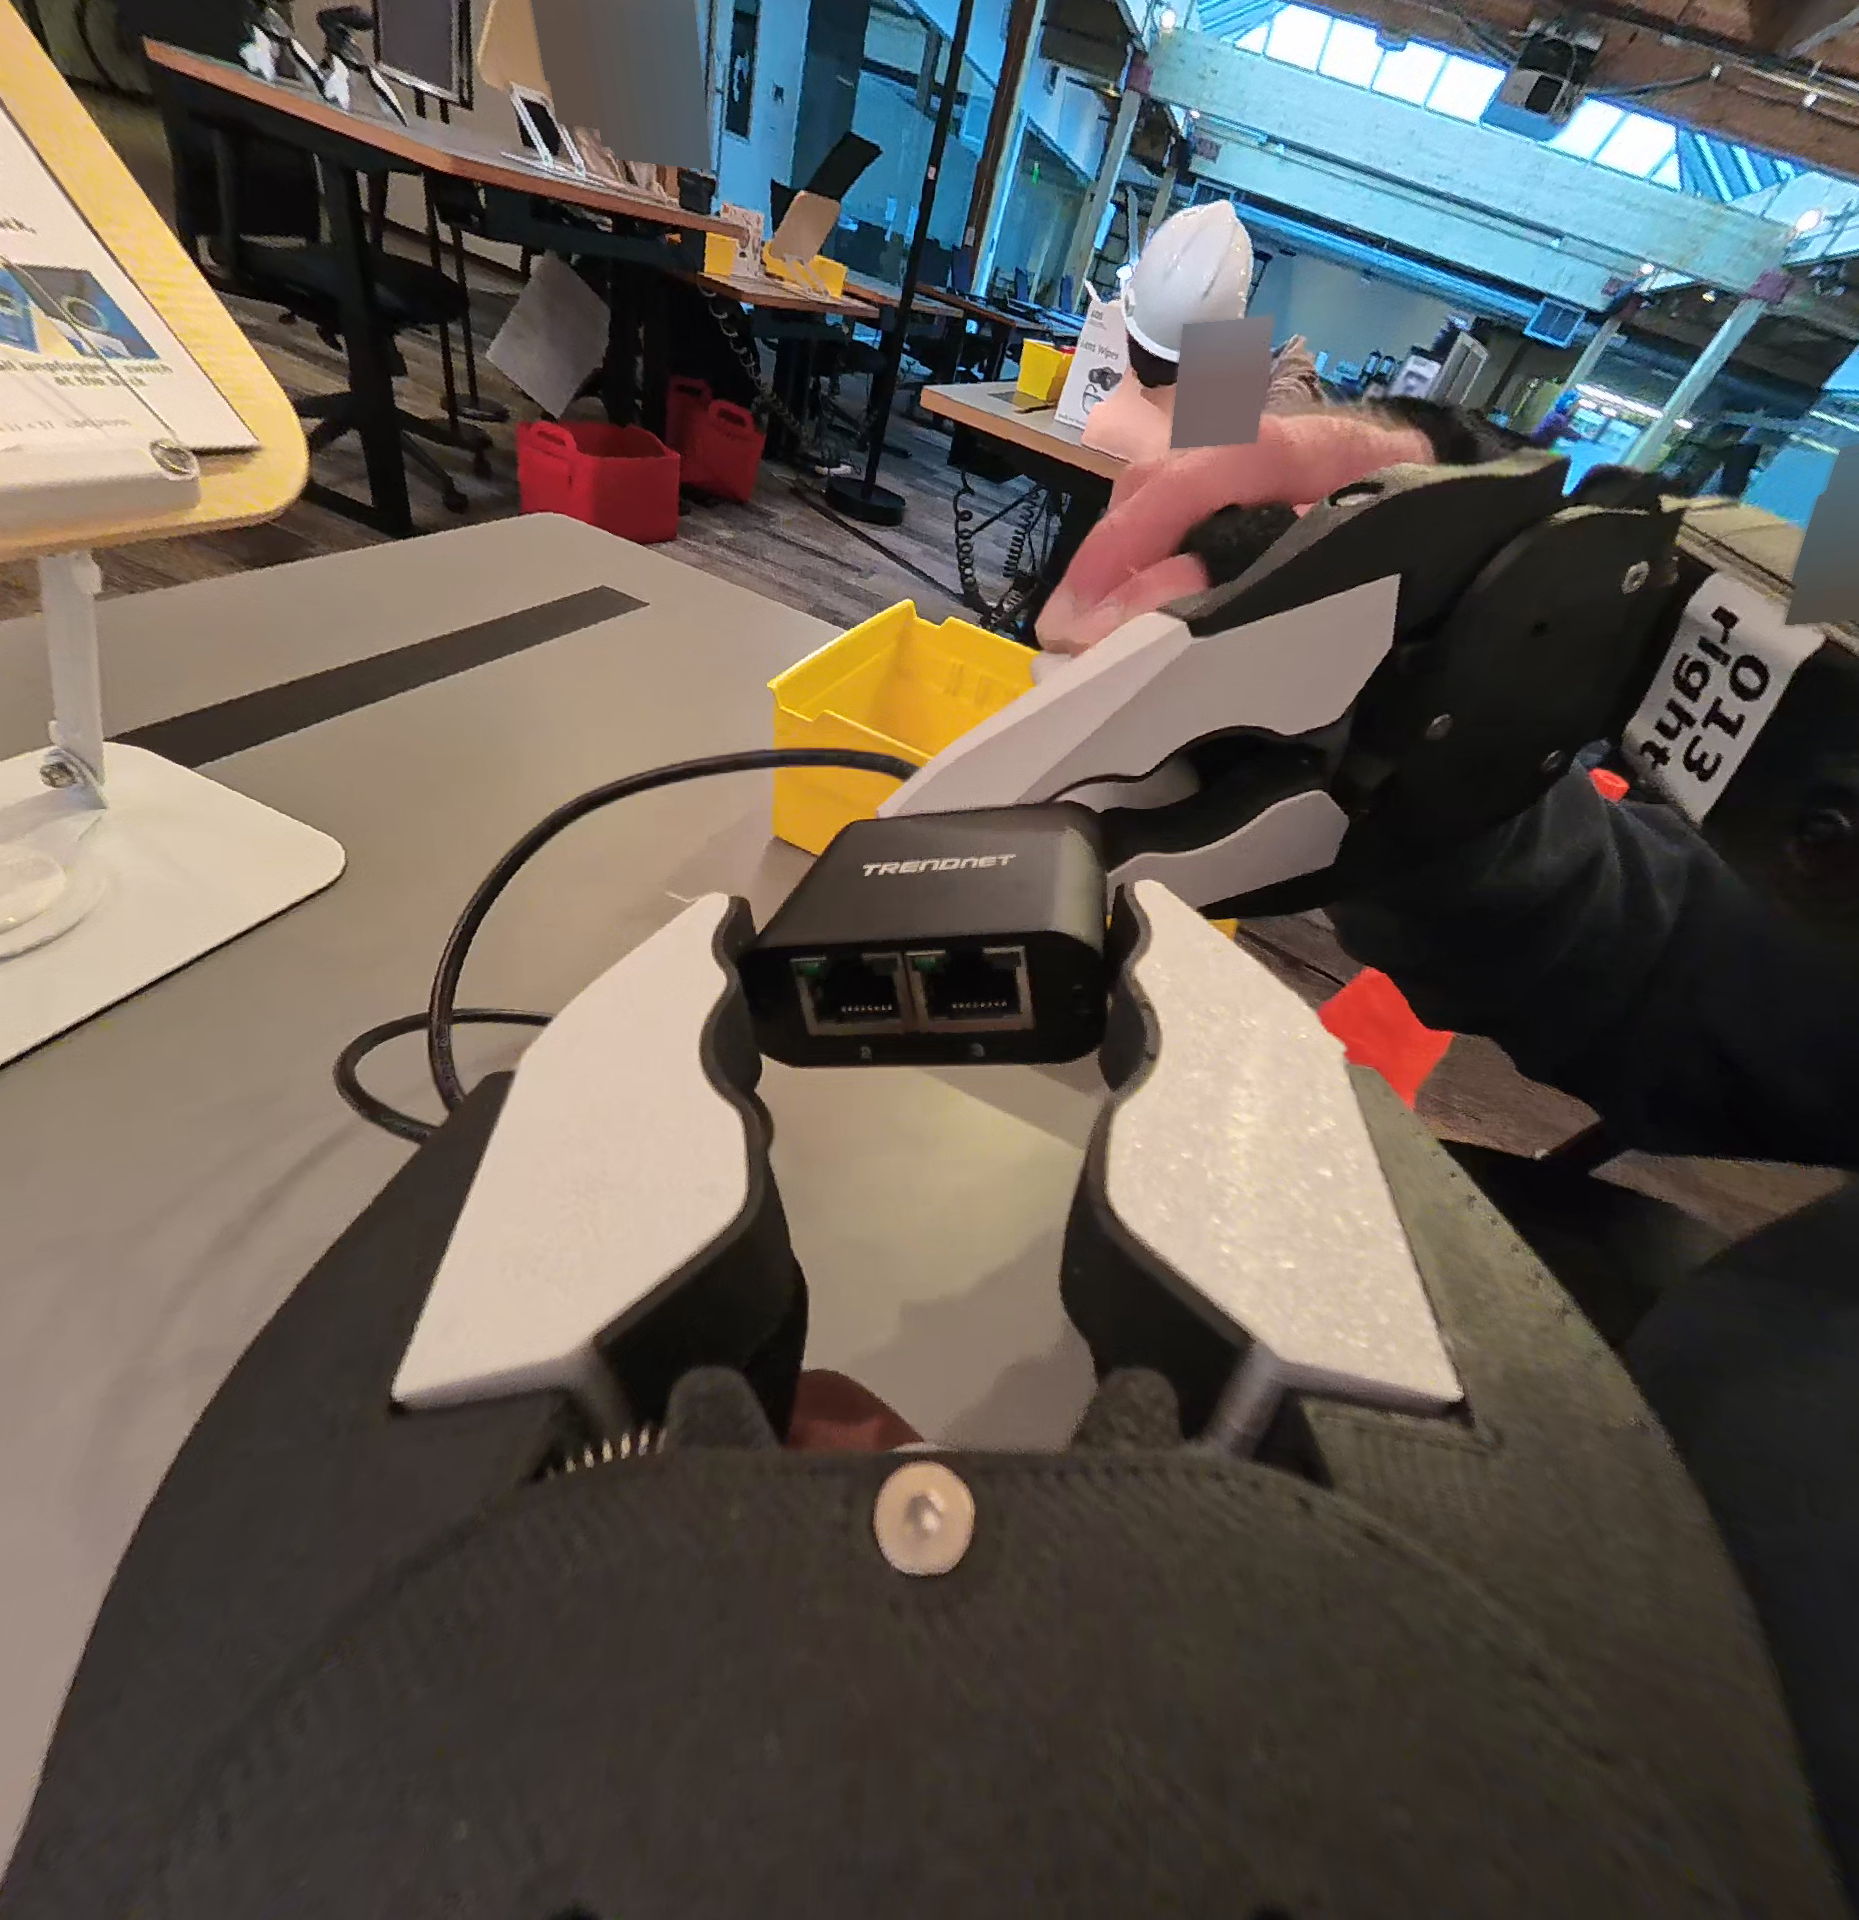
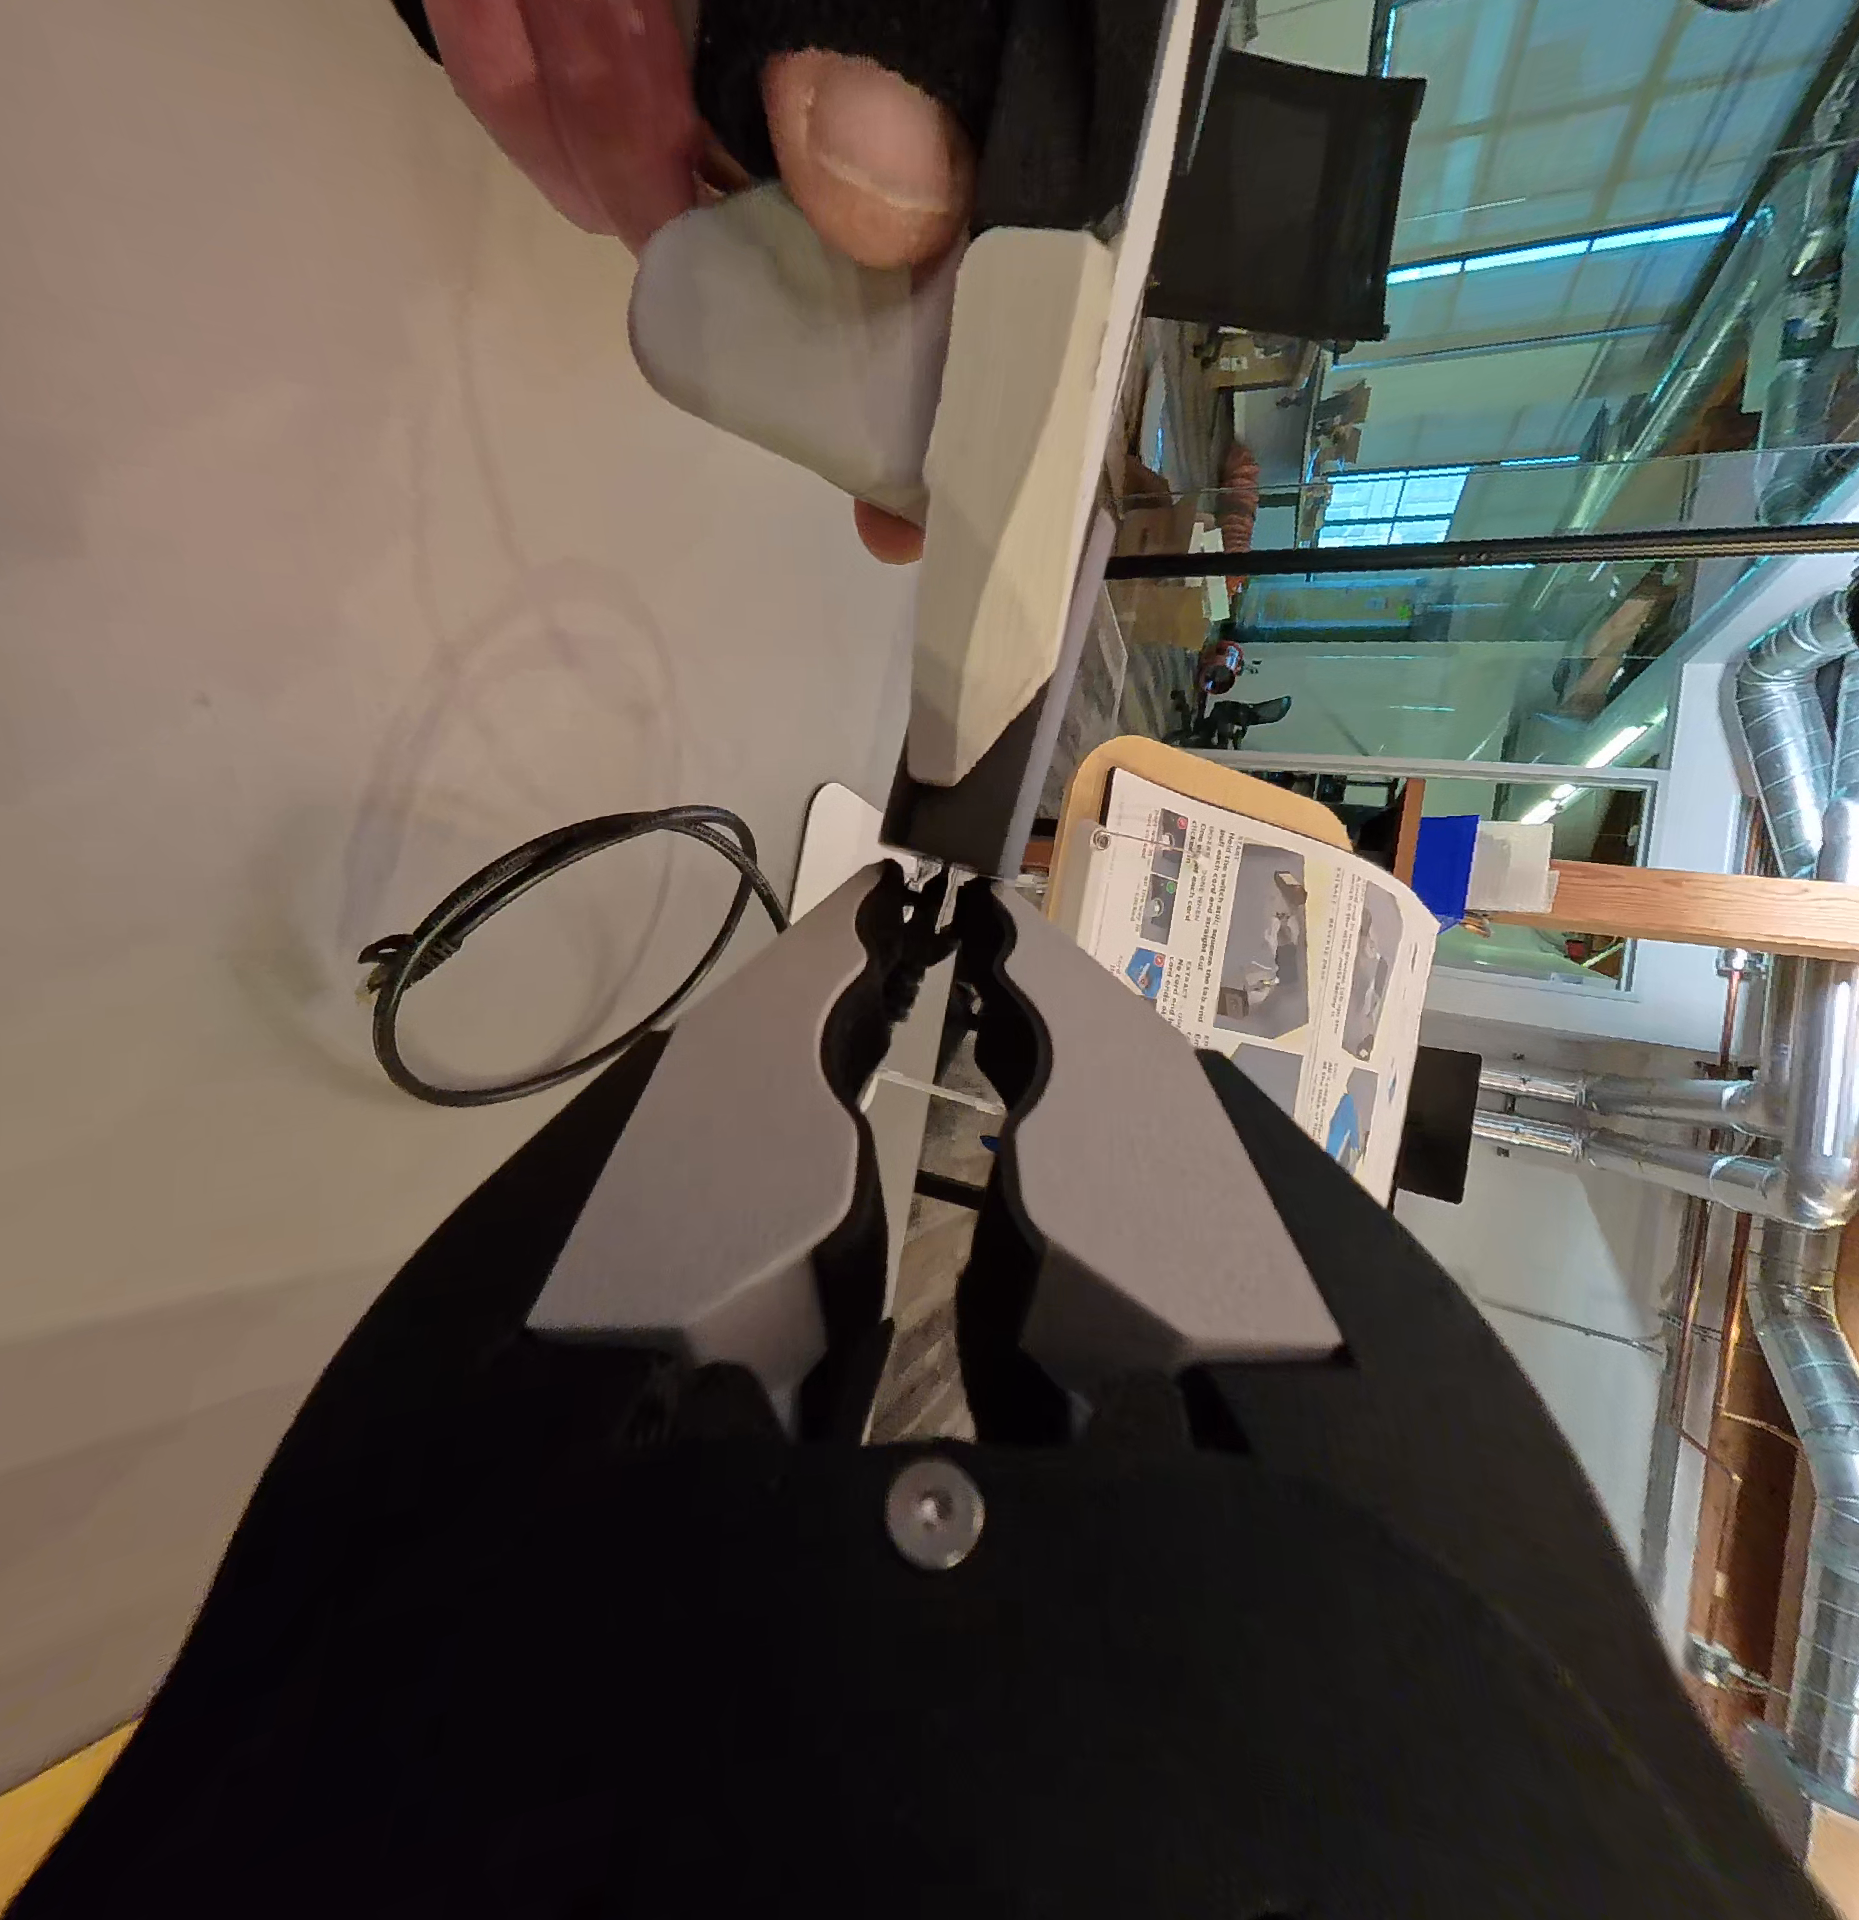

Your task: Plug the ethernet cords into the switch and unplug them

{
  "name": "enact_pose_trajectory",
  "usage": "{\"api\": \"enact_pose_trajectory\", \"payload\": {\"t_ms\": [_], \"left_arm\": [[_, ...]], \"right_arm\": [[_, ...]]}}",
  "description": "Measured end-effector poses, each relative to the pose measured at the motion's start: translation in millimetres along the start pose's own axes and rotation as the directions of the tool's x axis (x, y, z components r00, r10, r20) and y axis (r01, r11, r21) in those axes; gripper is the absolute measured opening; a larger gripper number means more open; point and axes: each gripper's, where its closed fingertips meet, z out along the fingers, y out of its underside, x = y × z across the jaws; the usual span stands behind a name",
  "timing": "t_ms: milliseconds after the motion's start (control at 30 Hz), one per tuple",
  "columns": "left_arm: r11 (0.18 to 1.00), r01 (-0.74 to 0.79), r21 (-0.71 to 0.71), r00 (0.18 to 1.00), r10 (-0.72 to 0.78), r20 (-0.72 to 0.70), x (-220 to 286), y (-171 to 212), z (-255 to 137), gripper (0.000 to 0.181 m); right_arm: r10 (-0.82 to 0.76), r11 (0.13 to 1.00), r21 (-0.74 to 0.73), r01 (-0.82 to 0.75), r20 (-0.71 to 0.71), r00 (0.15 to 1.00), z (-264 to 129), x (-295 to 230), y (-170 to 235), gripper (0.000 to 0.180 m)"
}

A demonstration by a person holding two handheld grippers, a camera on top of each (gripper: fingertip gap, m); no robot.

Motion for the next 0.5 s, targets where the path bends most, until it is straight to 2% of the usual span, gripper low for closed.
{"api": "enact_pose_trajectory", "payload": {"t_ms": [233, 400, 433, 500], "left_arm": [[0.999, 0.027, 0.023, 0.997, -0.025, -0.071, 8, -1, 2, 0.065], [0.999, -0.051, -0.004, 0.993, 0.051, 0.105, 4, -4, 3, 0.065], [0.991, -0.127, -0.029, 0.974, 0.130, 0.186, 2, -7, 1, 0.065], [0.986, -0.164, 0.008, 0.965, 0.159, 0.209, 12, -26, -11, 0.065]], "right_arm": [[0.019, 1.000, 0.023, -0.020, 0.026, 0.999, -9, 0, -1, 0.009], [0.025, 0.996, -0.082, -0.027, -0.028, 0.999, -6, 2, 5, 0.009], [0.000, 0.991, -0.136, -0.005, -0.036, 0.999, -5, 1, 13, 0.008], [0.032, 0.984, -0.177, -0.035, -0.016, 0.999, -1, -9, 31, 0.009]]}}
